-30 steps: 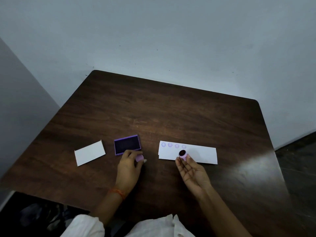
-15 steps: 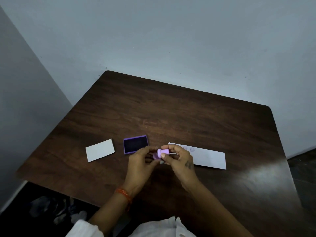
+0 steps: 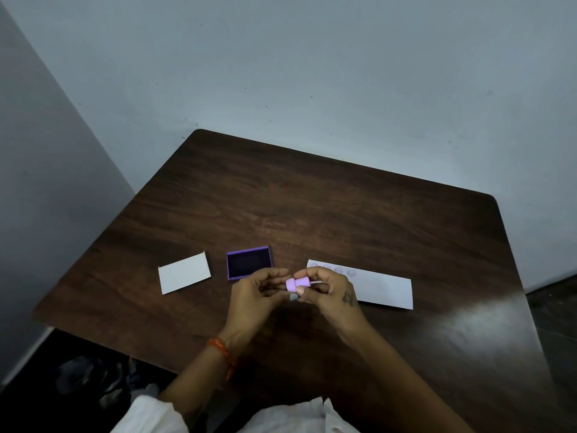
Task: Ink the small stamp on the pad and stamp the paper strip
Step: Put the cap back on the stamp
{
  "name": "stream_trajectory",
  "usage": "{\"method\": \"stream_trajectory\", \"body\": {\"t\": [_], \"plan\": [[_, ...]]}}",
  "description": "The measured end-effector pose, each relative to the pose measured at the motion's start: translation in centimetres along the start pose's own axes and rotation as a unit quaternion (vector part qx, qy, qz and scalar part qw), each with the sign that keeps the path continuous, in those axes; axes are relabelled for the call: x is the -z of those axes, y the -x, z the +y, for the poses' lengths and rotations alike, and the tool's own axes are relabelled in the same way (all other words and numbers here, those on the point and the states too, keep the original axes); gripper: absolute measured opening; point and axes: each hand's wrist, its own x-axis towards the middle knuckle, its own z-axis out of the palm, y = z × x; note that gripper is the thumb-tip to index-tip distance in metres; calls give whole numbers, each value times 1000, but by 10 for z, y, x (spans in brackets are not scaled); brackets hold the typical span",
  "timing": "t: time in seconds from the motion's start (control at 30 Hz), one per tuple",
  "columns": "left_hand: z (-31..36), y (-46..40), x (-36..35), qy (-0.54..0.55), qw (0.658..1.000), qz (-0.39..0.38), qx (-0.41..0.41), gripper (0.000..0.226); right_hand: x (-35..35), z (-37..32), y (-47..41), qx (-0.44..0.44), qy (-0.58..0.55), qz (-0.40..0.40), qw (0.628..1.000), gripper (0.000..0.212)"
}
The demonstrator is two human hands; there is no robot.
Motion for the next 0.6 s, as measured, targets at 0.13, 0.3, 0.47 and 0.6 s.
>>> {"method": "stream_trajectory", "body": {"t": [0.13,0.3,0.47,0.6], "plan": [[1,-1,2,33,999,-9,20,38,3,1,-2,-9,7,-19,1000,19],[0,0,3,90,995,-26,41,30,3,3,-4,-29,-39,-30,998,15],[-1,0,3,106,993,-30,43,26,-2,9,-2,-76,-100,-31,992,10],[-5,-2,4,115,992,-29,53,26,0,13,-1,-77,-133,-34,987,22]]}}
